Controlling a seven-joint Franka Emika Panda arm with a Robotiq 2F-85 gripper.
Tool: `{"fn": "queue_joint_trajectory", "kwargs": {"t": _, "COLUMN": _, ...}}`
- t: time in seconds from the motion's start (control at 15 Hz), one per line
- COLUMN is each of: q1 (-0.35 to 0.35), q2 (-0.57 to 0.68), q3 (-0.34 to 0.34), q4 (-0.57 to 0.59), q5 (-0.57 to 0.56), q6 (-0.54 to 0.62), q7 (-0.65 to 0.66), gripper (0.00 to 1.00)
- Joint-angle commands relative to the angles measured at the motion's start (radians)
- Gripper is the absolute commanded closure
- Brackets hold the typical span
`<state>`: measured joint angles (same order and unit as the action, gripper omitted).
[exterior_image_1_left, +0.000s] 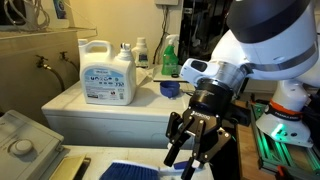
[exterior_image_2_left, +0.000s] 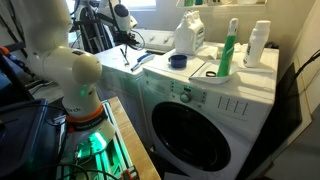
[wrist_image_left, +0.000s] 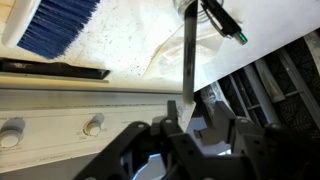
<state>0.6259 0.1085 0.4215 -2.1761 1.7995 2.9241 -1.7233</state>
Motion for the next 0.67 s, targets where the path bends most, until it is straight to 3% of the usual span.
{"fn": "queue_joint_trajectory", "kwargs": {"t": 0.0, "q1": -0.001, "q2": -0.009, "q3": 0.001, "q4": -0.001, "q5": 0.028, "q6": -0.02, "q7": -0.016, "gripper": 0.25}}
{"fn": "queue_joint_trajectory", "kwargs": {"t": 0.2, "q1": -0.007, "q2": -0.026, "q3": -0.002, "q4": 0.003, "q5": 0.036, "q6": -0.04, "q7": -0.011, "gripper": 0.02}}
{"fn": "queue_joint_trajectory", "kwargs": {"t": 0.27, "q1": -0.013, "q2": -0.038, "q3": -0.005, "q4": 0.004, "q5": 0.048, "q6": -0.053, "q7": -0.01, "gripper": 0.0}}
{"fn": "queue_joint_trajectory", "kwargs": {"t": 0.47, "q1": -0.05, "q2": -0.112, "q3": -0.025, "q4": -0.003, "q5": 0.134, "q6": -0.241, "q7": -0.005, "gripper": 0.0}}
{"fn": "queue_joint_trajectory", "kwargs": {"t": 0.53, "q1": -0.026, "q2": -0.045, "q3": -0.014, "q4": 0.031, "q5": 0.078, "q6": -0.147, "q7": 0.001, "gripper": 0.0}}
{"fn": "queue_joint_trajectory", "kwargs": {"t": 0.6, "q1": -0.038, "q2": -0.064, "q3": -0.019, "q4": 0.031, "q5": 0.093, "q6": -0.189, "q7": 0.001, "gripper": 0.0}}
